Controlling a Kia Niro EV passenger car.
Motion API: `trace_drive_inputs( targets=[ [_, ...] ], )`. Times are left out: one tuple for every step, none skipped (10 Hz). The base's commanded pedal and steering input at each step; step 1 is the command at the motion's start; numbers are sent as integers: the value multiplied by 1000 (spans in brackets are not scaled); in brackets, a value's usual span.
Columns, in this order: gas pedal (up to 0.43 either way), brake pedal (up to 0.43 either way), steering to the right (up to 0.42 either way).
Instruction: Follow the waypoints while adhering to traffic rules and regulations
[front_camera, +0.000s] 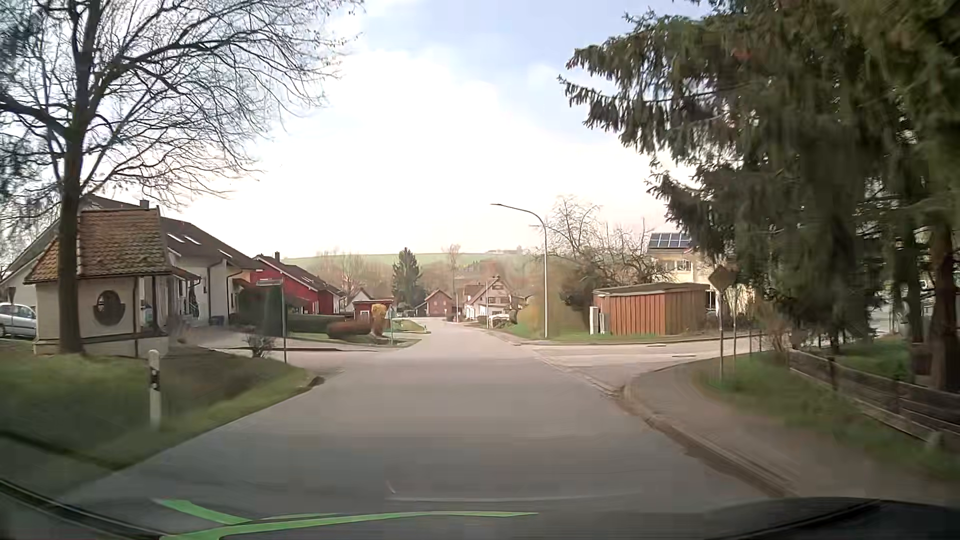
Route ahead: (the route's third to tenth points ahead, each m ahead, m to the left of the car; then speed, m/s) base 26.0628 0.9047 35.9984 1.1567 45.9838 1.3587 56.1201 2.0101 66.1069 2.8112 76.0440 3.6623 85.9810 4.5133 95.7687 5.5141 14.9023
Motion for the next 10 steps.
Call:
trace_drive_inputs(
  targets=[
    [0, 0, -1],
    [0, 0, -1],
    [0, 0, -1],
    [0, 0, -1],
    [0, 0, -1],
    [0, 0, -1],
    [0, 0, -1],
    [0, 0, -1],
    [0, 0, -2],
    [0, 0, -5]
  ],
)
